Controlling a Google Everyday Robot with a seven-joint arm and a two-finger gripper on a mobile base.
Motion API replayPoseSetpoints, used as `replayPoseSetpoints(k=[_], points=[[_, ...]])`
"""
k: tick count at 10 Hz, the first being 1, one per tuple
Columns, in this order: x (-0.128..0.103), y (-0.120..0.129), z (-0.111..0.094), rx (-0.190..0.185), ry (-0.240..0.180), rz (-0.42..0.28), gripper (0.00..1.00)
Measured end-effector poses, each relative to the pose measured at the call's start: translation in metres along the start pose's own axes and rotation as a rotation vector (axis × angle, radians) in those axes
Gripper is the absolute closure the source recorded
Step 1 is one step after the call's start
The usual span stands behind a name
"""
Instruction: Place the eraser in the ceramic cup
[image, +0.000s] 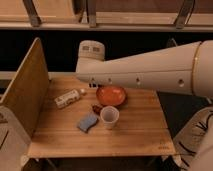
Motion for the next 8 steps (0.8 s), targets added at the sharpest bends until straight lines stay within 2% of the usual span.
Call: replayPoseSetpoints(k=[1, 4, 5, 6, 8], points=[[0.013, -0.011, -0.012, 0.016, 0.001, -0.01, 1.0], [0.067, -0.051, -0.059, 0.124, 0.018, 0.03, 1.0], [0.079, -0.059, -0.069, 0.149, 0.022, 0.05, 1.0], [0.093, -0.061, -0.079, 0.166, 0.026, 0.072, 1.0], [0.104, -0.054, -0.081, 0.166, 0.032, 0.084, 1.0]])
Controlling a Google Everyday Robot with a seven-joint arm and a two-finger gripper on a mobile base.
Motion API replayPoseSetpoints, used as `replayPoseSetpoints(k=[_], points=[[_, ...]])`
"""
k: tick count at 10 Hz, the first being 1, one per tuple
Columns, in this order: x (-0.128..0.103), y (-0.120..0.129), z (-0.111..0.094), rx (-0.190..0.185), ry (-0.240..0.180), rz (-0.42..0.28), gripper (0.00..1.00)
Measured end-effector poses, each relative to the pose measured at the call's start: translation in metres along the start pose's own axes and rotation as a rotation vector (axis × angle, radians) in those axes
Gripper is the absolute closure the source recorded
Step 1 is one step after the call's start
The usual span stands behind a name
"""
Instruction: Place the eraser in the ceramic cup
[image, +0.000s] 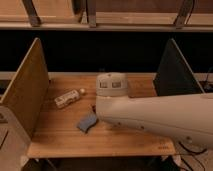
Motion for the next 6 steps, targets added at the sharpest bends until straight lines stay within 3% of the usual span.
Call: replayPoseSetpoints(k=[6], points=[[-0.0001, 0.0071, 0.0075, -0.006, 0.011, -0.005, 1.0]])
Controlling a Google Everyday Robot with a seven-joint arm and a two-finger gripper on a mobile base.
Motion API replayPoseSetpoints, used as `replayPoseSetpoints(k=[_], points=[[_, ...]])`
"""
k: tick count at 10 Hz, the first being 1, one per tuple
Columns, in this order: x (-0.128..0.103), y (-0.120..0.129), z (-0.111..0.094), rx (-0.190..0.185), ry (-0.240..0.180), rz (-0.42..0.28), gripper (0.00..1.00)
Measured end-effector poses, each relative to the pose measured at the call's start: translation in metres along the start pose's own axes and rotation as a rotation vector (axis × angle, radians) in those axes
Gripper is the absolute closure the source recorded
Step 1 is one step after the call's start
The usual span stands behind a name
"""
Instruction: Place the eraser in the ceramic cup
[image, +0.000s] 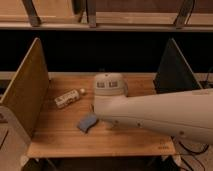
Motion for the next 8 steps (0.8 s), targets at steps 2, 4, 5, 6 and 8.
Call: replayPoseSetpoints(k=[2, 4, 5, 6, 8], points=[[0.0013, -0.0035, 0.0012, 0.005, 0.003, 0.004, 1.0], [0.0008, -0.0009, 0.0009, 0.002, 0.002, 0.001, 1.0], [0.0012, -0.0014, 0.0013, 0.002, 0.003, 0.002, 1.0], [0.0011, -0.001, 0.0014, 0.002, 0.003, 0.001, 1.0], [0.001, -0.0011, 0.0013, 0.002, 0.003, 0.001, 1.0]])
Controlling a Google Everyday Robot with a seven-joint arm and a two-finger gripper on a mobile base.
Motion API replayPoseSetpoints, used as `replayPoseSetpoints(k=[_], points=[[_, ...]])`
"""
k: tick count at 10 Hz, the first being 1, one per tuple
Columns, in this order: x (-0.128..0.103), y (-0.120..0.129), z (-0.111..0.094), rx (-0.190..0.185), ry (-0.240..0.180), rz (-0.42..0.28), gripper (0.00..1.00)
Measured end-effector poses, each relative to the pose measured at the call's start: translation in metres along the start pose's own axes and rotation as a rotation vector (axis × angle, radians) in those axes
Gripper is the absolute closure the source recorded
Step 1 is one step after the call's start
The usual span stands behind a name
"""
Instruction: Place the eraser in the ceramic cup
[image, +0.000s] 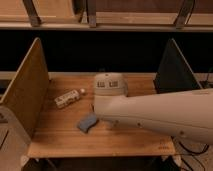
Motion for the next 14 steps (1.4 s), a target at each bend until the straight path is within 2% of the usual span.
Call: replayPoseSetpoints(k=[14], points=[[0.0013, -0.0018, 0.0026, 0.0, 0.006, 0.006, 1.0]])
